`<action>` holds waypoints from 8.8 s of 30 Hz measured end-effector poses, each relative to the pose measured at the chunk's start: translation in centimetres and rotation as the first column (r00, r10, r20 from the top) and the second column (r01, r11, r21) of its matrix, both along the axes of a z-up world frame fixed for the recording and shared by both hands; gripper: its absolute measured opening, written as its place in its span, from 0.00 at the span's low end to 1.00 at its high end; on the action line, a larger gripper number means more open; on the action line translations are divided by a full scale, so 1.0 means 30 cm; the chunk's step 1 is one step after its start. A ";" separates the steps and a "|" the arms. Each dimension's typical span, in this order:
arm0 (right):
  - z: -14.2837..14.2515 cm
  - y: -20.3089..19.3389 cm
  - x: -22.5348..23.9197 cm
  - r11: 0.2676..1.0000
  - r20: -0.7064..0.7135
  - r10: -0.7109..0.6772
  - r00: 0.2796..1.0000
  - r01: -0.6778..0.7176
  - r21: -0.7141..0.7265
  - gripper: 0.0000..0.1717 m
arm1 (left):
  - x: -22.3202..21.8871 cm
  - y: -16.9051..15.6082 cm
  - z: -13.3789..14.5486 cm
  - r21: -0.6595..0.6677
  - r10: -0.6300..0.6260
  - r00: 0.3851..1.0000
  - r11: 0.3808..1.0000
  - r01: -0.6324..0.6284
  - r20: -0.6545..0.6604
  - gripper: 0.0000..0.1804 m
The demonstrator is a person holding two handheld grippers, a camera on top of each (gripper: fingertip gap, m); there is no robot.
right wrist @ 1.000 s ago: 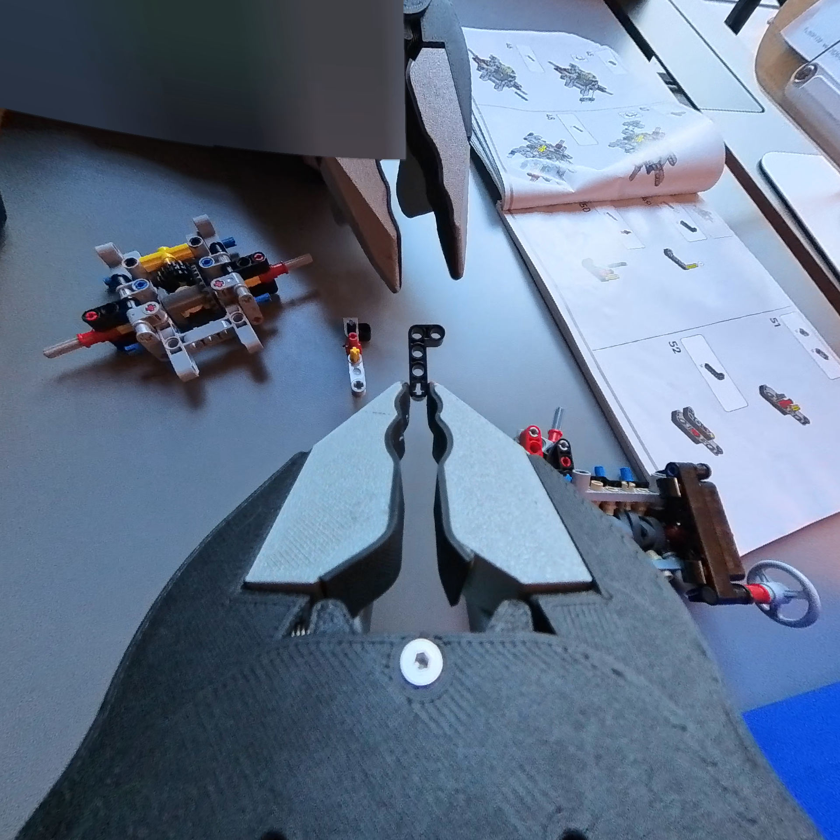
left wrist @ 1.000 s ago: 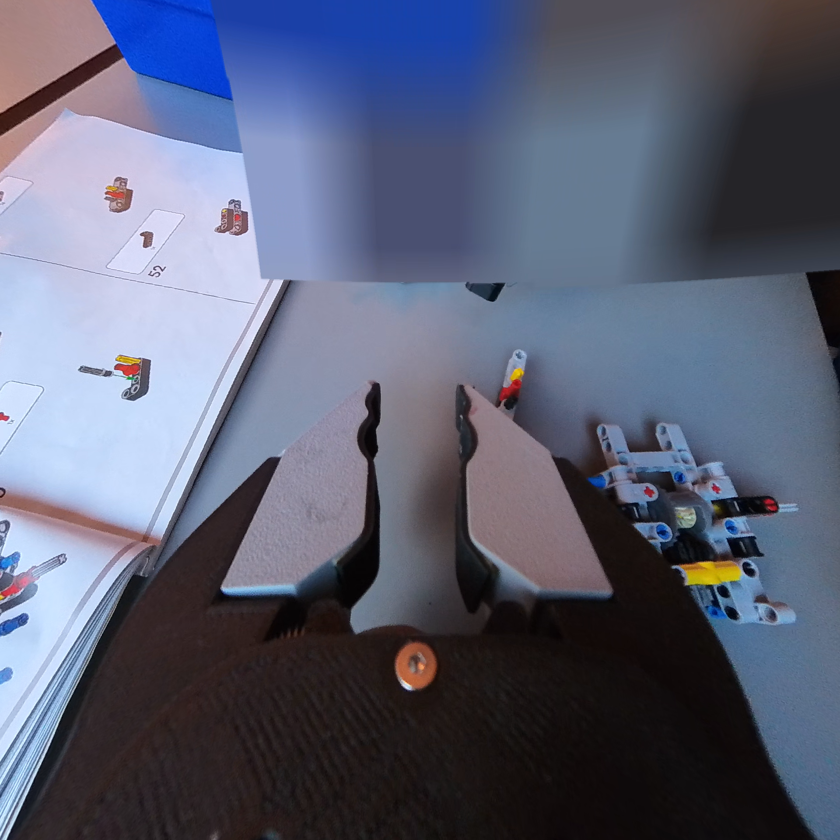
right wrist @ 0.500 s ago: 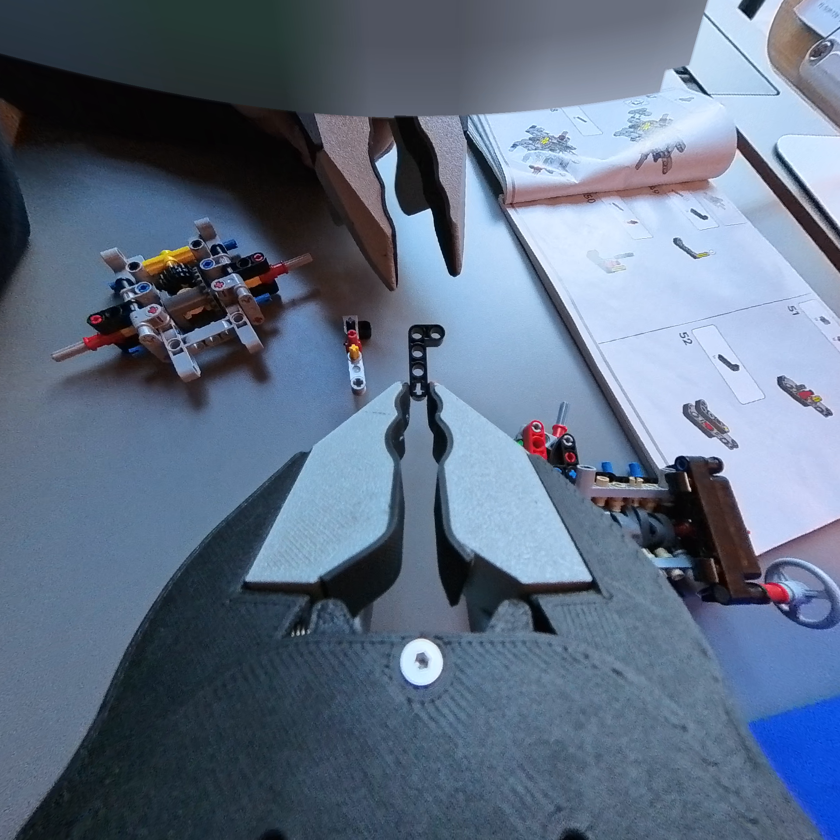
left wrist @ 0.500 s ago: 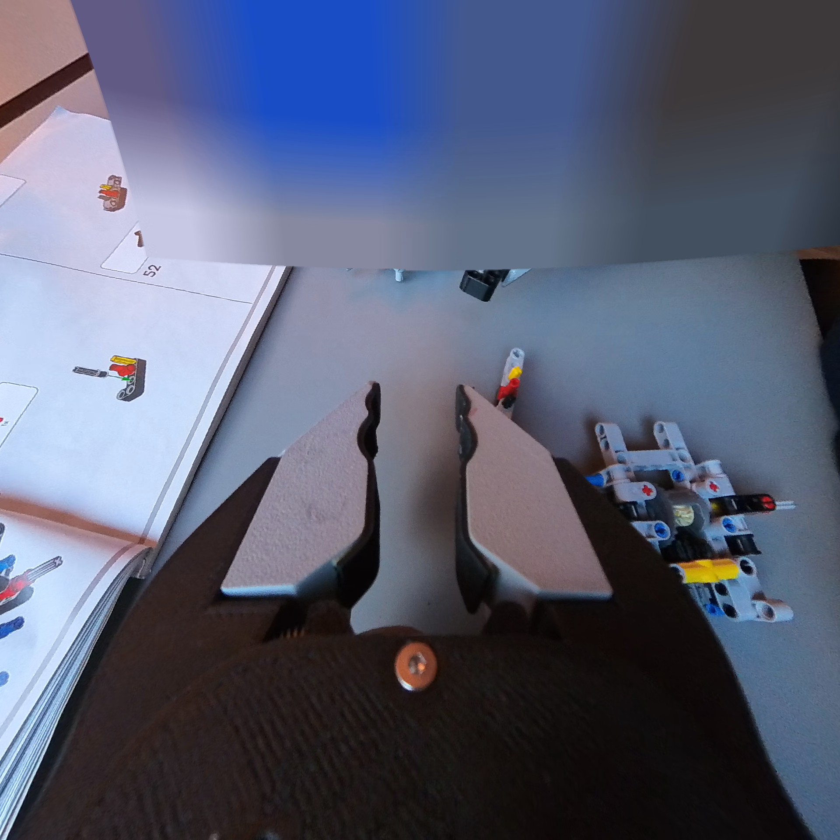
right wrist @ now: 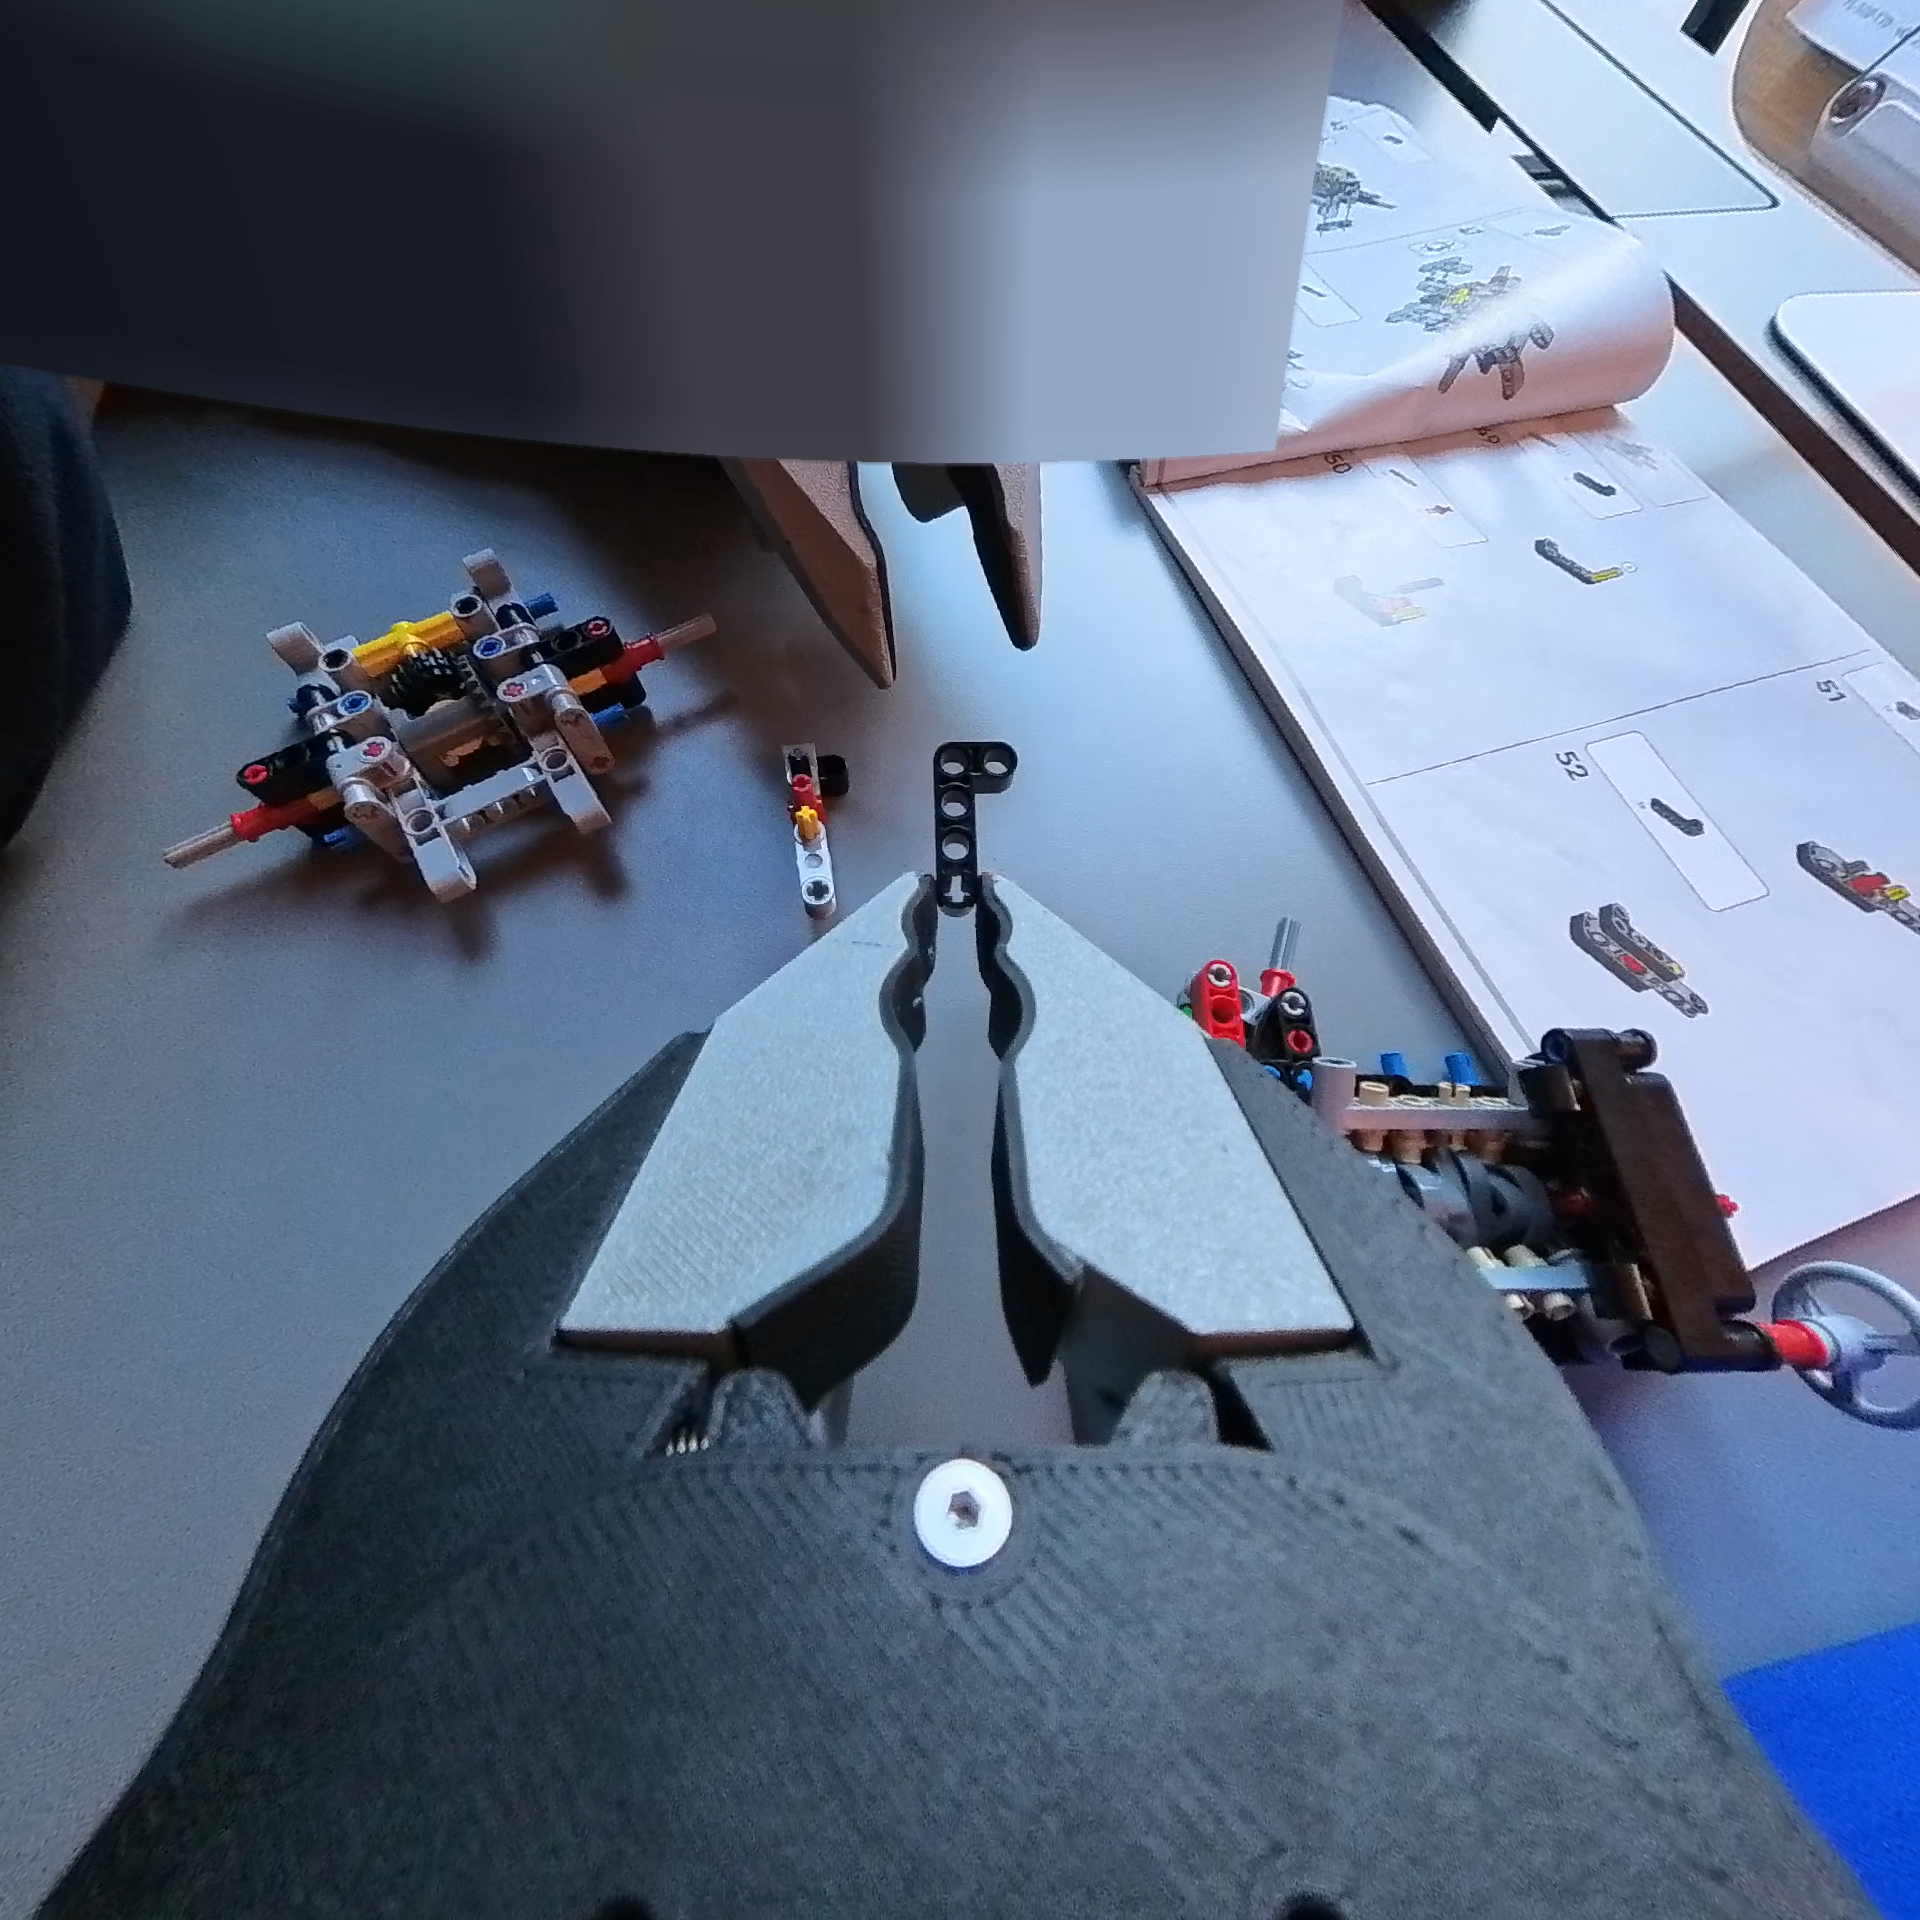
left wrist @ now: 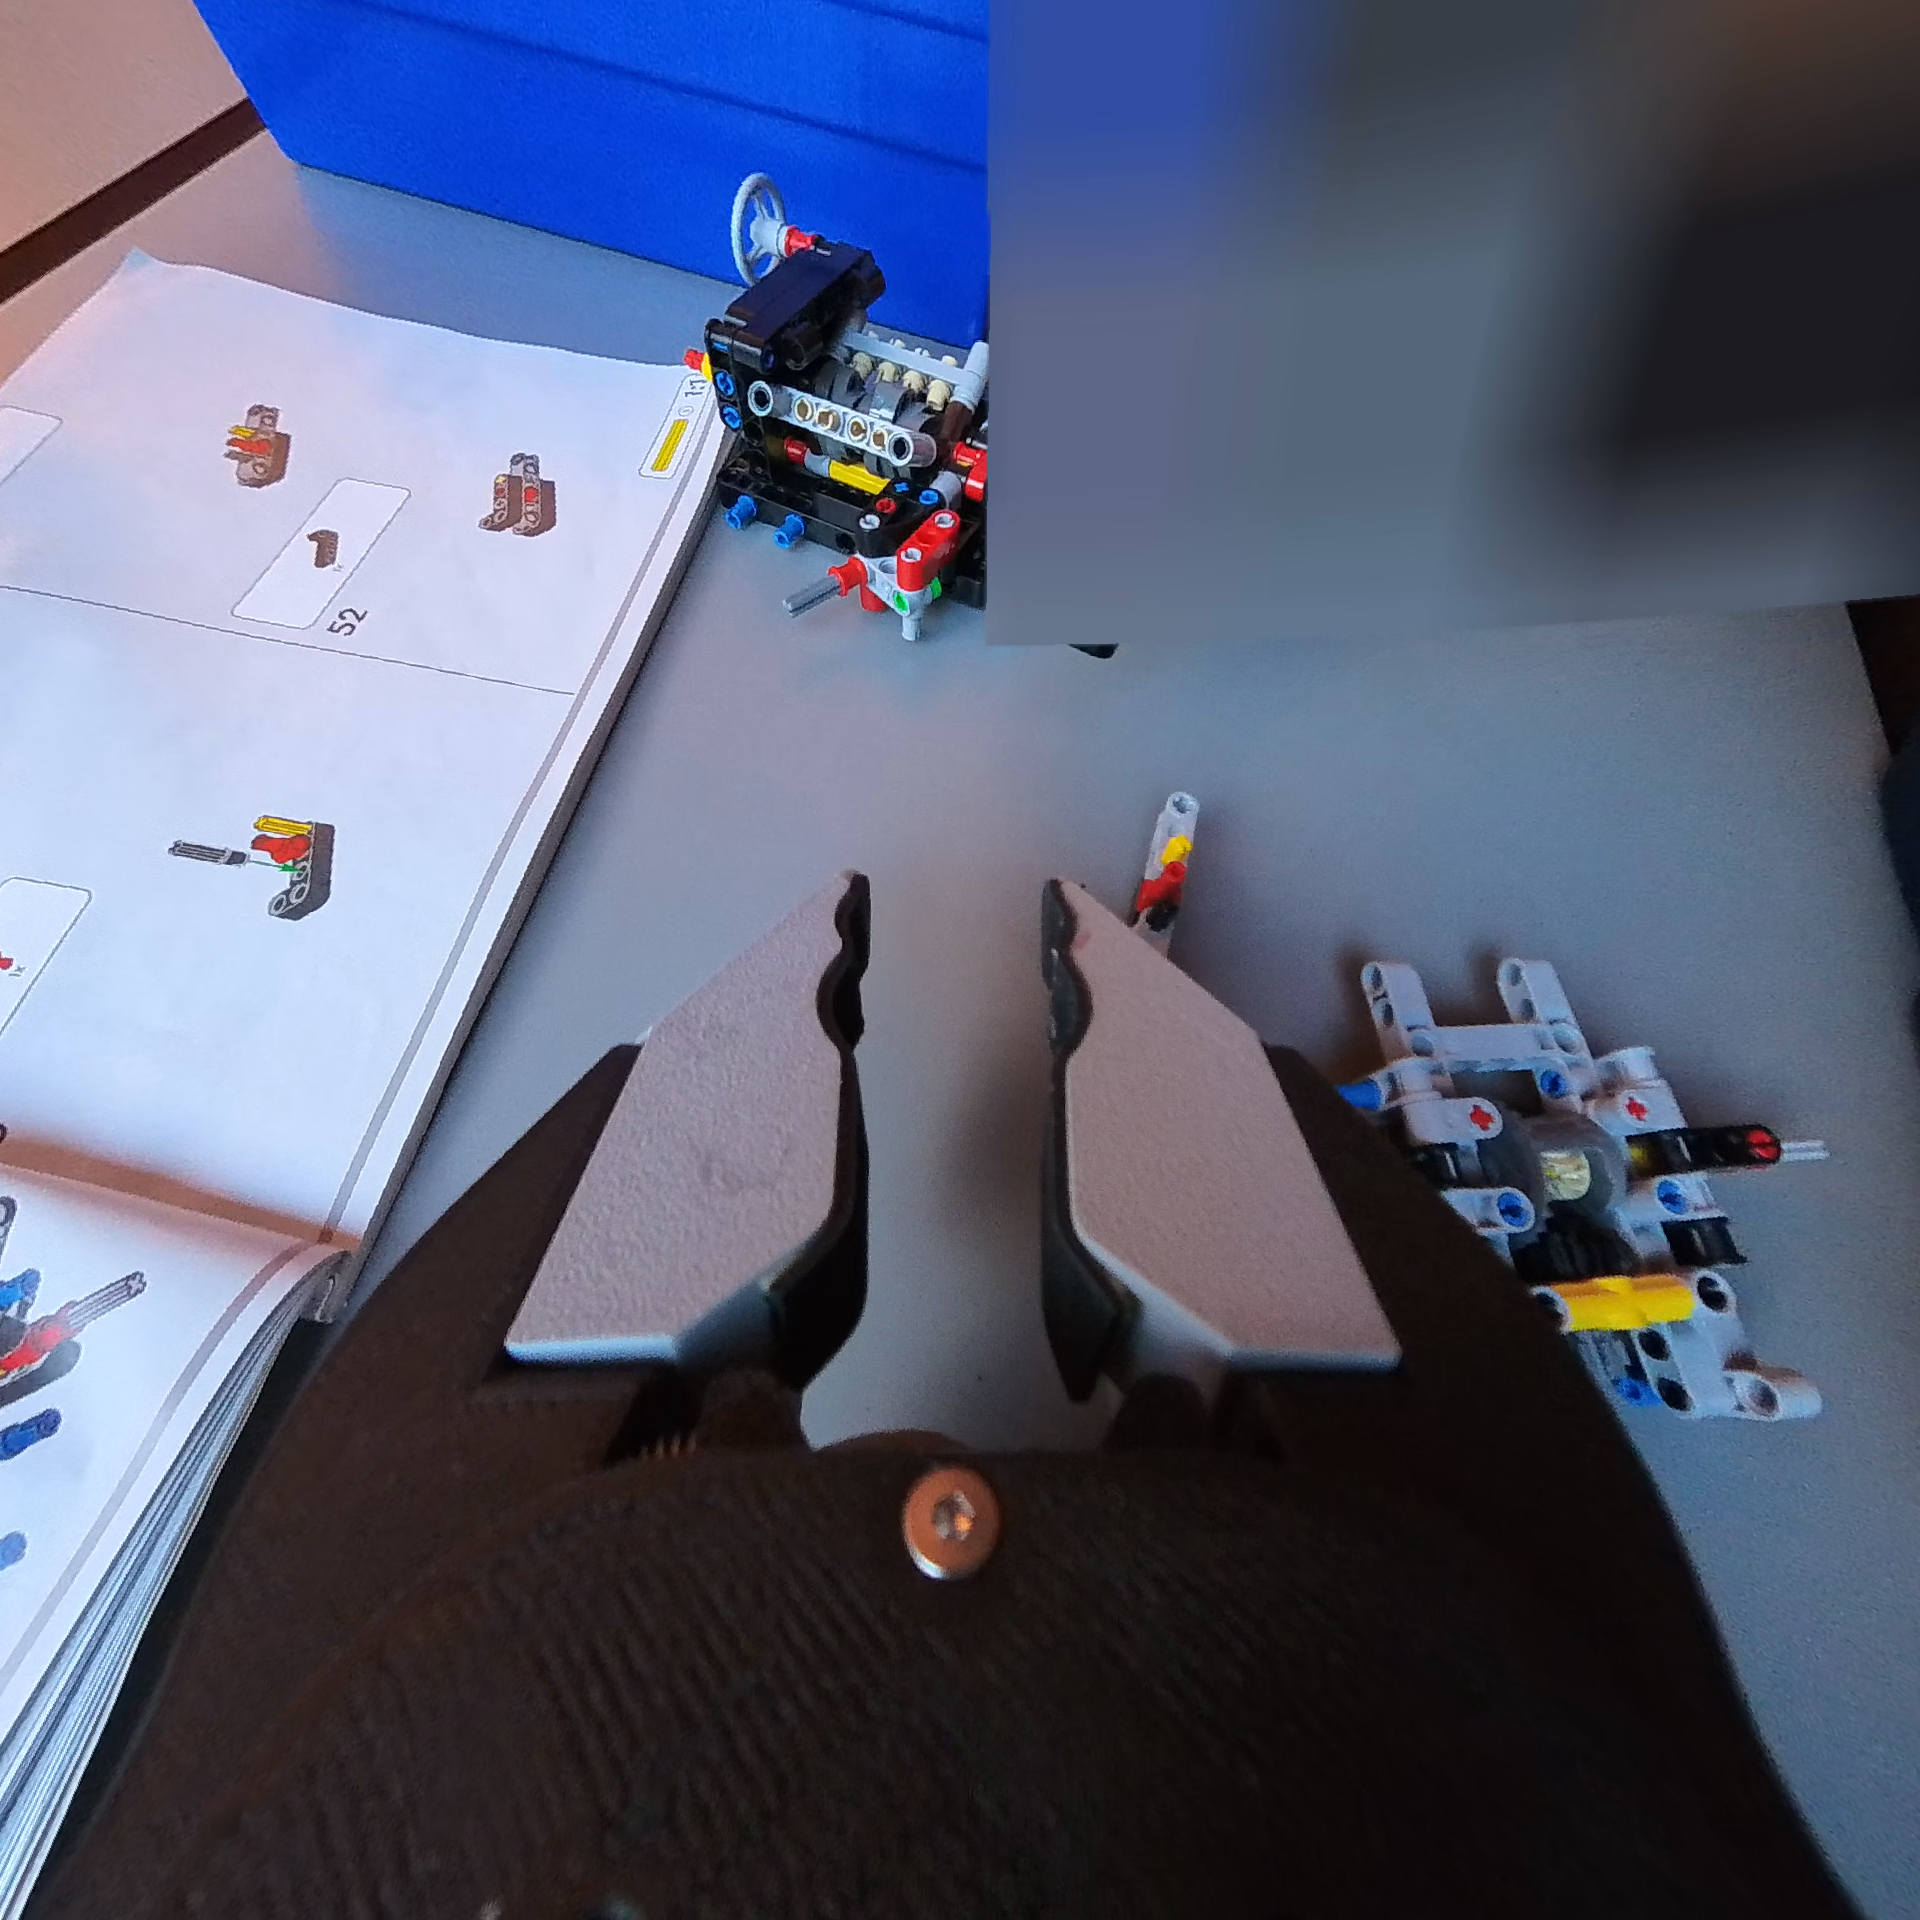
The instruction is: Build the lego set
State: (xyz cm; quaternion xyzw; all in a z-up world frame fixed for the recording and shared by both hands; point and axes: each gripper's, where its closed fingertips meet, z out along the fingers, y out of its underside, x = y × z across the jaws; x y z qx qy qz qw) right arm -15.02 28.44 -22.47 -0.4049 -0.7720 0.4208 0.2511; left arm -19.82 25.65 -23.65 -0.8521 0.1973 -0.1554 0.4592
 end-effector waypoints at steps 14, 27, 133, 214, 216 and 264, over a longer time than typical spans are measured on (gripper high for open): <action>-0.001 -0.003 0.000 1.000 0.003 0.004 1.000 -0.004 -0.010 0.02 | 0.000 0.000 0.000 0.000 0.000 1.000 1.000 0.000 0.003 0.17; 0.001 -0.018 0.000 0.998 0.012 0.024 1.000 -0.023 -0.061 0.02 | 0.002 -0.002 0.004 0.000 -0.007 1.000 1.000 0.007 0.014 0.17; -0.084 -0.147 -0.020 0.986 0.181 0.140 0.974 -0.153 0.060 0.02 | 0.119 -0.059 -0.021 -0.011 -0.262 0.962 0.965 0.262 -0.083 0.07; -0.067 -0.167 -0.007 0.932 0.367 0.110 0.924 -0.224 0.284 0.02 | 0.136 -0.069 -0.047 -0.196 -0.262 0.945 0.955 0.224 -0.197 0.08; -0.068 -0.169 -0.007 0.941 0.341 0.115 0.933 -0.212 0.263 0.02 | 0.137 -0.070 -0.047 -0.203 -0.263 0.941 0.954 0.221 -0.211 0.07; -0.060 -0.157 0.015 0.936 0.419 0.099 0.902 -0.227 0.268 0.02 | 0.143 -0.070 -0.049 -0.222 -0.273 0.918 0.951 0.213 -0.287 0.08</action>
